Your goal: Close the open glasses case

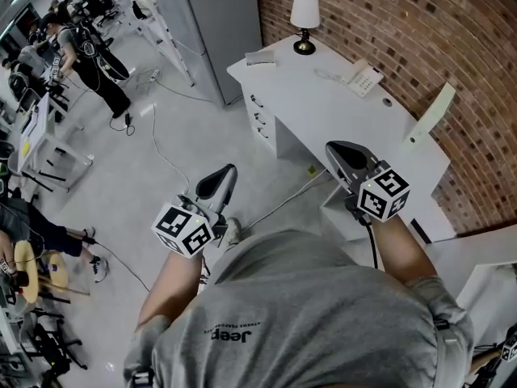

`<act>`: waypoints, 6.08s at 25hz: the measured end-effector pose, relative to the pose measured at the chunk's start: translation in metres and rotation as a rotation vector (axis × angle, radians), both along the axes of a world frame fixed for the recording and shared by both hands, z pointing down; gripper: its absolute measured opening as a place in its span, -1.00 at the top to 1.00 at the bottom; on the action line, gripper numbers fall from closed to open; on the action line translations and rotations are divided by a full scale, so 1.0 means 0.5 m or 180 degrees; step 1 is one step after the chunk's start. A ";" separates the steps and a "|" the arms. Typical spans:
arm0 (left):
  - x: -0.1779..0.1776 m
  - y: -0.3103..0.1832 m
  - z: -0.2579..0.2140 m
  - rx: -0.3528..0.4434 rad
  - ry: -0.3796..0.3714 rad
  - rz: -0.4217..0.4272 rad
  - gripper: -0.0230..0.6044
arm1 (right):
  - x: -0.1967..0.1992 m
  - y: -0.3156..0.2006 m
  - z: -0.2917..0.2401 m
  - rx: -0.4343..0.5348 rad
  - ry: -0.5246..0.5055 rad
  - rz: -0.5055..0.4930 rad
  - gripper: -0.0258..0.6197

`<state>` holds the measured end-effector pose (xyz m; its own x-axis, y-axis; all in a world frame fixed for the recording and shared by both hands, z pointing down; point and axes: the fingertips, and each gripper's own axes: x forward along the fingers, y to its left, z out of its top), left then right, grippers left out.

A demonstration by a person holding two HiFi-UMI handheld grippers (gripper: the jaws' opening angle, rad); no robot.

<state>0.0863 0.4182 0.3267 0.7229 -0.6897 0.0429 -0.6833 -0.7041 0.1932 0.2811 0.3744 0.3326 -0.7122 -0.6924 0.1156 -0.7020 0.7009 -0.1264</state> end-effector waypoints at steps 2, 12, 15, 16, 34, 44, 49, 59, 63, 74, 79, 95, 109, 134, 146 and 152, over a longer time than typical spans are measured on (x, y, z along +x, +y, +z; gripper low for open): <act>0.002 -0.016 0.005 -0.0015 0.0023 0.0049 0.94 | -0.002 -0.011 0.003 -0.0005 0.0020 0.0026 0.89; -0.056 -0.178 0.027 -0.0005 0.0095 0.0358 0.94 | -0.052 -0.138 0.016 0.0005 0.0074 0.0298 0.89; -0.105 -0.251 0.029 0.0043 0.0067 0.0442 0.94 | -0.103 -0.208 0.015 0.0036 0.0055 0.0362 0.89; -0.125 -0.278 0.029 0.0051 0.0056 0.0463 0.94 | -0.126 -0.234 0.014 0.0041 0.0053 0.0368 0.89; -0.439 -0.655 0.009 -0.0039 0.0094 0.0900 0.94 | -0.481 -0.594 -0.033 0.0046 0.0083 0.0560 0.89; -0.497 -0.760 0.033 -0.0122 0.0156 0.0896 0.94 | -0.533 -0.711 -0.012 -0.0068 0.0146 0.0562 0.89; -0.508 -0.812 0.038 -0.0129 0.0112 0.0734 0.94 | -0.533 -0.780 -0.014 -0.0032 0.0123 0.0440 0.89; -0.434 -0.992 0.061 -0.0161 0.0070 0.0337 0.94 | -0.444 -0.996 0.012 -0.0017 0.0019 0.0117 0.89; -0.367 -1.092 0.056 -0.0170 0.0109 0.0165 0.94 | -0.386 -1.104 0.019 -0.0059 0.0013 -0.0059 0.89; -0.253 -1.295 0.065 -0.0305 0.0037 -0.0094 0.94 | -0.305 -1.315 0.071 -0.0167 -0.0072 -0.0407 0.89; -0.279 -1.340 0.068 -0.0315 0.0055 -0.0020 0.94 | -0.305 -1.352 0.080 -0.0191 -0.0094 -0.0225 0.89; -0.340 -1.396 0.057 -0.0218 0.0166 0.0451 0.94 | -0.367 -1.356 0.057 -0.0070 0.0109 0.0183 0.89; -0.288 -1.393 0.086 -0.0103 -0.0213 0.0869 0.23 | -0.384 -1.349 0.067 0.0005 0.0356 -0.0463 0.05; -0.047 -1.603 0.548 -0.0073 -0.1427 0.1592 -0.38 | -0.265 -1.532 0.521 -0.0545 0.1423 -0.1118 -0.45; 0.004 -1.644 0.715 -0.0066 -0.1793 0.1809 -0.51 | -0.259 -1.572 0.706 -0.0652 0.1914 -0.1476 -0.56; 0.017 -1.650 0.766 0.0025 -0.2055 0.1933 -0.52 | -0.259 -1.579 0.754 -0.0678 0.2060 -0.1593 -0.57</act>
<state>0.0948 -0.4066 0.7095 0.8006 -0.1969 0.5659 -0.1652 -0.9804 -0.1074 0.1515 -0.4150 0.7096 -0.6774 -0.2302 0.6986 -0.2946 0.9552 0.0291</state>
